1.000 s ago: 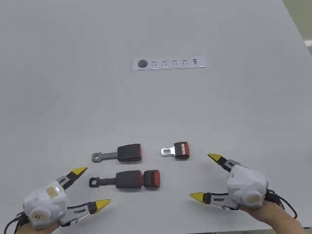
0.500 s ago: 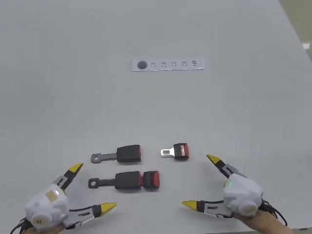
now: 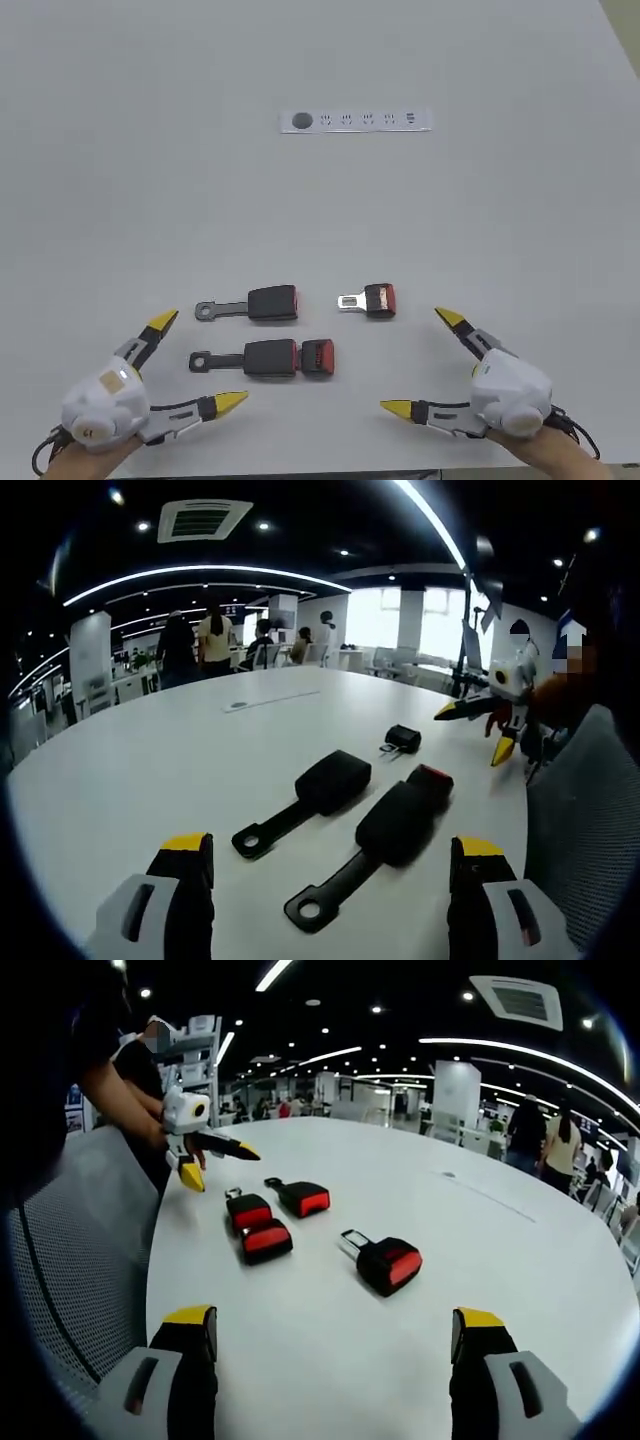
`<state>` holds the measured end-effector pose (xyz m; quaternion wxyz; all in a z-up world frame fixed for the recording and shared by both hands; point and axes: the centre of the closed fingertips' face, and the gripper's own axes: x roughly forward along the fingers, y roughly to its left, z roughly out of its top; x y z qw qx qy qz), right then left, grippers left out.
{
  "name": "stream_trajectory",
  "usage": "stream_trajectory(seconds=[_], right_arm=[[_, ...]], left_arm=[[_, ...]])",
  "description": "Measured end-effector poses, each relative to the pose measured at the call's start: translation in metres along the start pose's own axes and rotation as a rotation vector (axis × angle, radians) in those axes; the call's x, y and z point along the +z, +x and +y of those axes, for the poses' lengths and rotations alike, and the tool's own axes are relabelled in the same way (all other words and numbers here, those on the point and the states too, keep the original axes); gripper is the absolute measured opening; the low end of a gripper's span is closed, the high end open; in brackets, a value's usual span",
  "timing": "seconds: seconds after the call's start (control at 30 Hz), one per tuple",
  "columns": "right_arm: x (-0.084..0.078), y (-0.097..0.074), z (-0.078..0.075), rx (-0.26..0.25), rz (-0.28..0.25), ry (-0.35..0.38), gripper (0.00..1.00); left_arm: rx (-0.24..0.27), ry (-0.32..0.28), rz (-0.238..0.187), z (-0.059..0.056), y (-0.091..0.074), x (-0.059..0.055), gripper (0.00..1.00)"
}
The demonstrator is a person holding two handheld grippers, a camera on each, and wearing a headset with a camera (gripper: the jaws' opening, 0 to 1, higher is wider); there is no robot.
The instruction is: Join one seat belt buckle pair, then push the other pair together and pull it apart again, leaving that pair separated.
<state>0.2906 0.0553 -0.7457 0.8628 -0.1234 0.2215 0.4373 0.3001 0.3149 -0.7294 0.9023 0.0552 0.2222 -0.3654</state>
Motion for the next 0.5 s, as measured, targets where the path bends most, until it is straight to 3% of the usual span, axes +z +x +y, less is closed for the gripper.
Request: stream_trajectory(seconds=[0.5], right_arm=[[0.0053,-0.0023,-0.0041,-0.015,-0.018,0.000,0.99]], left_arm=[[0.003,-0.022,0.004,0.0019,-0.0006,-0.0024,1.00]])
